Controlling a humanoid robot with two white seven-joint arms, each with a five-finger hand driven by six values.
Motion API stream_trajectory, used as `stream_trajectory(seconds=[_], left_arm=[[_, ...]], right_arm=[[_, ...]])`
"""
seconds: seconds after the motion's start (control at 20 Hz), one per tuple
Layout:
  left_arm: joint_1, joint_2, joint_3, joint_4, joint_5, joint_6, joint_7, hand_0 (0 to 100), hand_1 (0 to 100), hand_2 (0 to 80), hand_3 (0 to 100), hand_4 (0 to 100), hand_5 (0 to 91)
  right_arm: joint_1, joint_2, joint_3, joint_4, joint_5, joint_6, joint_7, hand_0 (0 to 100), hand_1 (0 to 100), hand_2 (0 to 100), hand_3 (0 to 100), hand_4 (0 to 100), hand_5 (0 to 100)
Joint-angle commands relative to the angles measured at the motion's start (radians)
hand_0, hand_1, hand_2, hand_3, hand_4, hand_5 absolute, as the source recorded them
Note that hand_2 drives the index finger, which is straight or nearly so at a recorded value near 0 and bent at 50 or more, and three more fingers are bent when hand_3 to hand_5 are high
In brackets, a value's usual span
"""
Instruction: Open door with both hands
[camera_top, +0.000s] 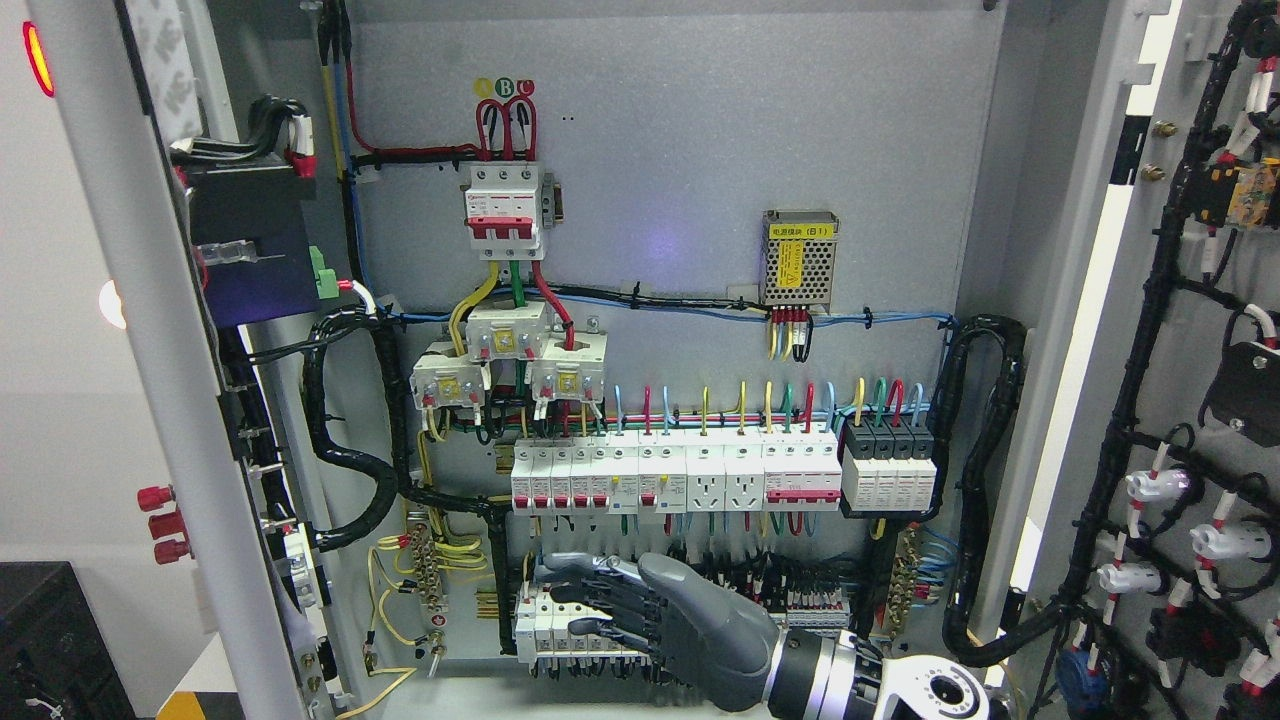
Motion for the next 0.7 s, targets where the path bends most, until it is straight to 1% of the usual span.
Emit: stream_trajectory(seconds=[0.0, 0.1, 0.15, 0.25, 0.45, 0.55, 0.65], left_arm=[[0.000, 0.000, 0.021, 0.000, 0.000, 0.001, -0.001, 0, 0, 0.0, 0, 0, 0.0], [0.000, 0.000, 0.021, 0.000, 0.000, 0.000, -0.001, 0, 0, 0.0, 0, 0, 0.0], [0.000, 0.000, 0.021, 0.000, 0.000, 0.000, -0.001, 0, 0, 0.0, 0, 0, 0.0], [0.000, 0.000, 0.021, 0.000, 0.002, 0.000, -0.001, 0, 0, 0.0, 0, 0, 0.0], [0.000, 0.000, 0.021, 0.000, 0.000, 0.000, -0.001, 0, 0, 0.0, 0, 0, 0.0], [0.000, 0.000, 0.021, 0.000, 0.000, 0.000, -0.001, 0, 0, 0.0, 0, 0, 0.0], [0.000, 0.000, 0.021, 0.000, 0.000, 0.000, -0.001, 0, 0, 0.0, 0, 0, 0.0]], right_arm=[[0.049, -0.006, 0.118, -0.092, 0.003, 0.000, -0.001, 19, 0, 0, 0, 0, 0], [0.056, 0.000, 0.129, -0.092, 0.003, 0.000, -0.001, 19, 0, 0, 0, 0, 0], [0.056, 0.009, 0.140, -0.091, 0.005, 0.000, -0.001, 19, 0, 0, 0, 0, 0], [0.056, 0.032, 0.150, -0.088, 0.006, 0.000, -0.001, 19, 0, 0, 0, 0, 0], [0.058, 0.089, 0.167, -0.088, 0.009, 0.003, -0.004, 19, 0, 0, 0, 0, 0], [0.056, 0.105, 0.183, -0.082, 0.014, 0.006, -0.004, 19, 0, 0, 0, 0, 0], [0.055, 0.128, 0.192, -0.057, 0.015, 0.006, -0.004, 19, 0, 0, 0, 0, 0]])
